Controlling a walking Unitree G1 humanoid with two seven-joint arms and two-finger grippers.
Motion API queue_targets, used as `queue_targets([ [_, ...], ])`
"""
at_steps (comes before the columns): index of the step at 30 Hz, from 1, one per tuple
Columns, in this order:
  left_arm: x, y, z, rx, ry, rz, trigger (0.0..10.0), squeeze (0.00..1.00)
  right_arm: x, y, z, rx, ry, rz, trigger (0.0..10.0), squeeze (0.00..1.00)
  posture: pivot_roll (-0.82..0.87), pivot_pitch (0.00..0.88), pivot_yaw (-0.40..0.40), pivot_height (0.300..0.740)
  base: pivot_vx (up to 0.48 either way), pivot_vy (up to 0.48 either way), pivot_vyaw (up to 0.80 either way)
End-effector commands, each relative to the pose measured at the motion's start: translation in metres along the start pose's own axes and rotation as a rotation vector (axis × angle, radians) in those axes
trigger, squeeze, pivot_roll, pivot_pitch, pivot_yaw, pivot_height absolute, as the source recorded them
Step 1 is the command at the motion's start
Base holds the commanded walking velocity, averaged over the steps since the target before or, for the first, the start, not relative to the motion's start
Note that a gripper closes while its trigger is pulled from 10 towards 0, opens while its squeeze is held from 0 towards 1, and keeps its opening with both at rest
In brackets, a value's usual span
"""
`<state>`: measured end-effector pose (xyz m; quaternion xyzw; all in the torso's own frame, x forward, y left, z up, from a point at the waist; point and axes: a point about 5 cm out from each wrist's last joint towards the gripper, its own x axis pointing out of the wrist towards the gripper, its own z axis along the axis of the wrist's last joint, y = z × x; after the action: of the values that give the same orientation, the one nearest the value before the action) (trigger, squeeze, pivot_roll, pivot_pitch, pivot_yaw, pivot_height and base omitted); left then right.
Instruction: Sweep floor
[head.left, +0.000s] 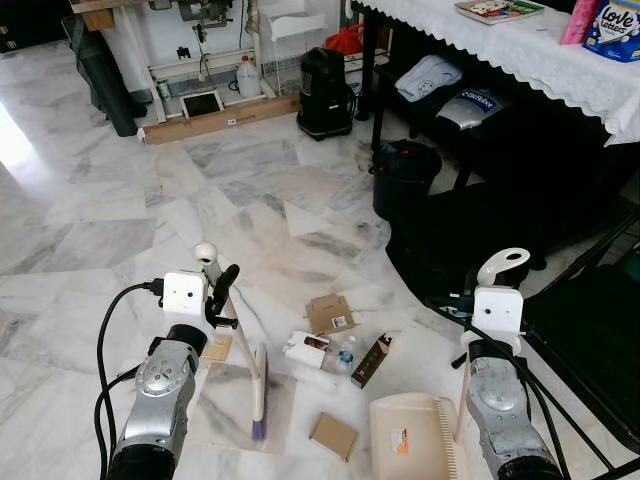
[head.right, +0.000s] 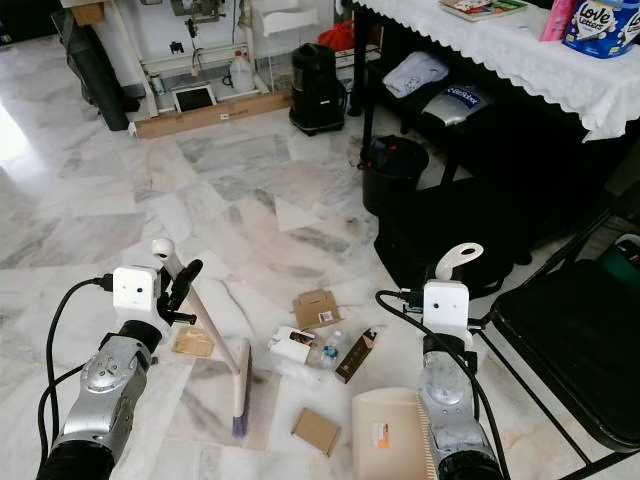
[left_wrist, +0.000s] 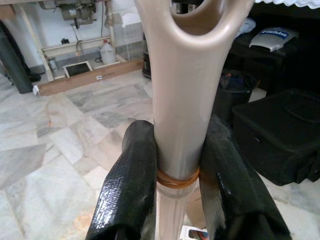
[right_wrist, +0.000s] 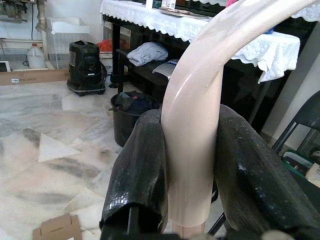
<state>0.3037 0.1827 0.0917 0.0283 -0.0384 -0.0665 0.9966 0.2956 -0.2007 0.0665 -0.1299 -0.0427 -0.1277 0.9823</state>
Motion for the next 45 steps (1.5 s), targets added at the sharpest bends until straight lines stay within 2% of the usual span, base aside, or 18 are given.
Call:
queue_targets([
  [1, 0.005, 0.003, 0.008, 0.002, -0.043, 0.001, 10.0, 0.0, 0.009, 0.0, 0.01, -0.004, -0.057, 0.003, 10.0, 0.0, -0.05, 0.074, 0.021, 0.74, 0.0, 0.0, 0.0],
  [16, 0.009, 0.001, 0.007, -0.004, -0.04, -0.013, 10.0, 0.0, 0.02, 0.011, 0.0, -0.023, 0.028, 0.036, 10.0, 0.0, -0.06, 0.077, 0.018, 0.74, 0.0, 0.0, 0.0],
  [24, 0.01, 0.001, 0.008, -0.006, -0.047, -0.017, 10.0, 0.0, 0.016, 0.019, -0.008, -0.037, 0.076, 0.082, 10.0, 0.0, -0.03, 0.078, 0.018, 0.74, 0.0, 0.0, 0.0],
  [34, 0.01, 0.001, 0.009, -0.001, -0.058, -0.022, 10.0, 0.0, 0.016, 0.015, -0.011, -0.025, 0.088, 0.059, 10.0, 0.0, -0.03, 0.075, 0.024, 0.74, 0.0, 0.0, 0.0],
  [41, 0.012, 0.002, 0.013, 0.005, -0.077, -0.022, 10.0, 0.0, 0.025, 0.005, -0.003, 0.003, 0.05, 0.016, 10.0, 0.0, -0.03, 0.074, 0.025, 0.74, 0.0, 0.0, 0.0],
  [45, 0.011, 0.001, 0.013, 0.008, -0.083, -0.026, 10.0, 0.0, 0.02, 0.004, -0.009, -0.003, 0.071, 0.023, 10.0, 0.0, -0.03, 0.072, 0.023, 0.74, 0.0, 0.0, 0.0],
])
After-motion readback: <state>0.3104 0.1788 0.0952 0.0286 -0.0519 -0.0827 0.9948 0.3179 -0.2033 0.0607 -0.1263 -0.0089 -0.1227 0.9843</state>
